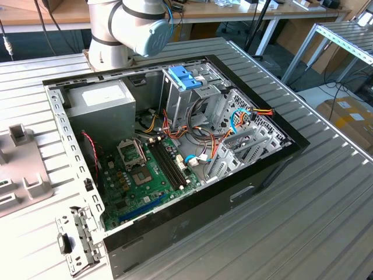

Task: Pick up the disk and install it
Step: 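Pick up the disk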

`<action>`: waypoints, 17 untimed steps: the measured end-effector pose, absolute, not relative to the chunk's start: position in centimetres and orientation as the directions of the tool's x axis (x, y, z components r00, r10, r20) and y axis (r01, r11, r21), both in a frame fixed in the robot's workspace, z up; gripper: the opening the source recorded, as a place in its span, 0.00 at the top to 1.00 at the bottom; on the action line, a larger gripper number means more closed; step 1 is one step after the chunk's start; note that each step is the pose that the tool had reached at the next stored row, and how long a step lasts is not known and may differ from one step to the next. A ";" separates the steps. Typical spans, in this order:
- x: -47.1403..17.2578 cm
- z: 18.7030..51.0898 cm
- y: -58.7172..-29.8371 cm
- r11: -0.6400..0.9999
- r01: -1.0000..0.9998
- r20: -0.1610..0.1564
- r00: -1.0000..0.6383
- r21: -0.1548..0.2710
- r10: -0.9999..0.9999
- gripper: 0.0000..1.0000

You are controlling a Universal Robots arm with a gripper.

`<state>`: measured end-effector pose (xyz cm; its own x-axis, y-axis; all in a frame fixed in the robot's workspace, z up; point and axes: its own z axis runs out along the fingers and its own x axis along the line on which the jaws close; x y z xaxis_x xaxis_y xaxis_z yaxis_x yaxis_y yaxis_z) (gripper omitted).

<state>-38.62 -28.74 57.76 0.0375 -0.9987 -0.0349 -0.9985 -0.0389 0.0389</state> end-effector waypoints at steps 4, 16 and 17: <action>-38.2 57.8 -28.7 -0.039 -0.998 -0.035 0.038 0.039 -0.999 0.63; -37.2 57.8 -28.8 -0.039 -0.998 -0.035 0.037 0.039 -0.999 0.63; -37.2 57.8 -28.8 -0.039 -0.998 -0.035 0.037 0.039 -0.999 0.63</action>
